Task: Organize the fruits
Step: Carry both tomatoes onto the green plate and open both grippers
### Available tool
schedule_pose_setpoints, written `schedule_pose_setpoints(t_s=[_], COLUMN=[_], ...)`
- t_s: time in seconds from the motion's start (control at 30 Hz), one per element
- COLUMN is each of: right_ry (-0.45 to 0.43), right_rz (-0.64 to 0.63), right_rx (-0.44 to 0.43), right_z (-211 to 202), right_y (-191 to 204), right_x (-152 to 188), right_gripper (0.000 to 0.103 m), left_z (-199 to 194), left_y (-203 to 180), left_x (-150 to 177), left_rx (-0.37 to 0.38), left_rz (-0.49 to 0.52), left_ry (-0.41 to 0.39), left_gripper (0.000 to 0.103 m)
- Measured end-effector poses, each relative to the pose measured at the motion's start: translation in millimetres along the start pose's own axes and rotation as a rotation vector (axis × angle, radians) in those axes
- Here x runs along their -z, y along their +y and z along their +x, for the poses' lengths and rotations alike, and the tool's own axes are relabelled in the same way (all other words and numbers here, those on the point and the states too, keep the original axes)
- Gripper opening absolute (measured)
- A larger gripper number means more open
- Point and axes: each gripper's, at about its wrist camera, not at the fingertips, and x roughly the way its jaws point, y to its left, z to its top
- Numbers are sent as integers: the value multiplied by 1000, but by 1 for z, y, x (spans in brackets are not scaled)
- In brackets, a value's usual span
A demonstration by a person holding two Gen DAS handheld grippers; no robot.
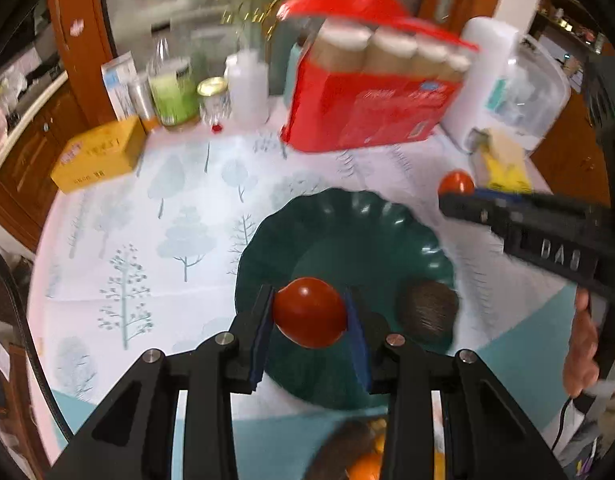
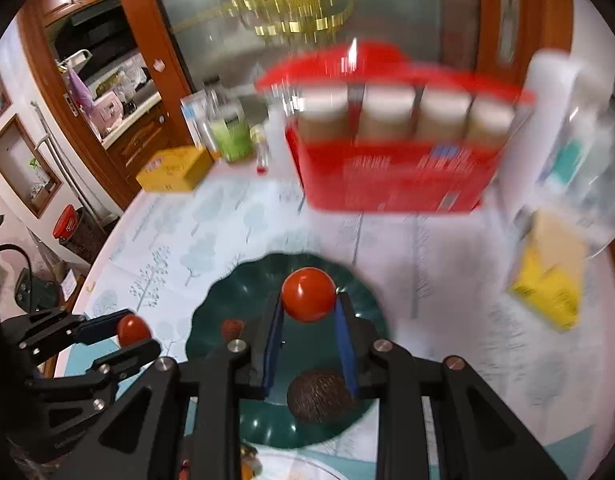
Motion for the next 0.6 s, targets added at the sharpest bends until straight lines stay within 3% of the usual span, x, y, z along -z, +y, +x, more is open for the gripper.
schedule_pose_setpoints(t_s=[0.23,0.6], right_ry=[131,230], right_rz=[45,47], right_rx=[-18,-44], right_z=[83,126], right_y=[-8,-5], right_x=[16,21], right_gripper=[26,27], left_z=[60,78], left_y=[22,25], left_x=[11,34], left_rx=[15,32], left_rz=[-68,-59], left_ry=[36,84], left_gripper=[34,34])
